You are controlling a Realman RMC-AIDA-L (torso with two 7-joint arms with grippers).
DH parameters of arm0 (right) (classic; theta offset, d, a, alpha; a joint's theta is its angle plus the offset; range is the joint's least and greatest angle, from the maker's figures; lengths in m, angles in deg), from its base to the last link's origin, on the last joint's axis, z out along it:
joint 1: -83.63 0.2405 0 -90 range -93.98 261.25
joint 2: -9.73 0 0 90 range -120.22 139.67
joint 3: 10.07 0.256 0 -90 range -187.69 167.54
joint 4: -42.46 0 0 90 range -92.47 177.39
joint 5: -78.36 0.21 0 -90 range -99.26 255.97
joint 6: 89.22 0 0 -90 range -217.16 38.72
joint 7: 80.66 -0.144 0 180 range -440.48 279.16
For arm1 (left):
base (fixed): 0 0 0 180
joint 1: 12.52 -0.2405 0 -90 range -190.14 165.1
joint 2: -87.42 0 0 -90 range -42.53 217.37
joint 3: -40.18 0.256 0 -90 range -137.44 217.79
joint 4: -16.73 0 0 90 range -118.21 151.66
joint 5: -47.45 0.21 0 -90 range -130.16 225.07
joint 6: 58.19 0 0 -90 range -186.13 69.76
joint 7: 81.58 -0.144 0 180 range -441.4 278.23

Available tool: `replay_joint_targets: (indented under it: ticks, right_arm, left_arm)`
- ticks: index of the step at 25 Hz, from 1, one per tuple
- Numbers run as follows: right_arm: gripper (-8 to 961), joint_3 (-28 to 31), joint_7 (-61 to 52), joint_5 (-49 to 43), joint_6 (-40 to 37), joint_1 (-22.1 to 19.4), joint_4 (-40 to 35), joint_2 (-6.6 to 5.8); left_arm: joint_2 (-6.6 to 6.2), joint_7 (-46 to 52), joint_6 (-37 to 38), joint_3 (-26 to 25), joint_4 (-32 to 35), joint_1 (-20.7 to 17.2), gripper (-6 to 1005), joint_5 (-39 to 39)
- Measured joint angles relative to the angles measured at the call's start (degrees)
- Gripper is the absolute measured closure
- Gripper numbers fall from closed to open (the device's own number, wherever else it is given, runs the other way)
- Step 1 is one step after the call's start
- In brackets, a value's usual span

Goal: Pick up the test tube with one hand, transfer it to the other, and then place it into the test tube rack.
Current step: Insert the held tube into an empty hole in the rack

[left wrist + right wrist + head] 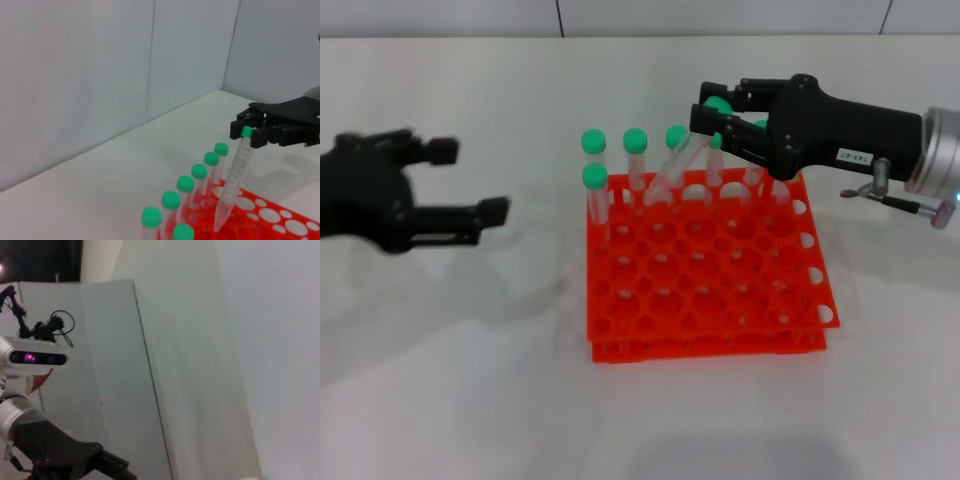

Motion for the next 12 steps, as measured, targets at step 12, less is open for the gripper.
replay_joint_targets:
  ticks: [12]
  right_arm:
    - [670, -2.6, -4.1, -4.6, 4.7, 4.1, -4.0, -0.01]
  left_arm:
    - [0.05, -11.8, -3.4, -1.1, -11.8, -5.6, 106, -2.3]
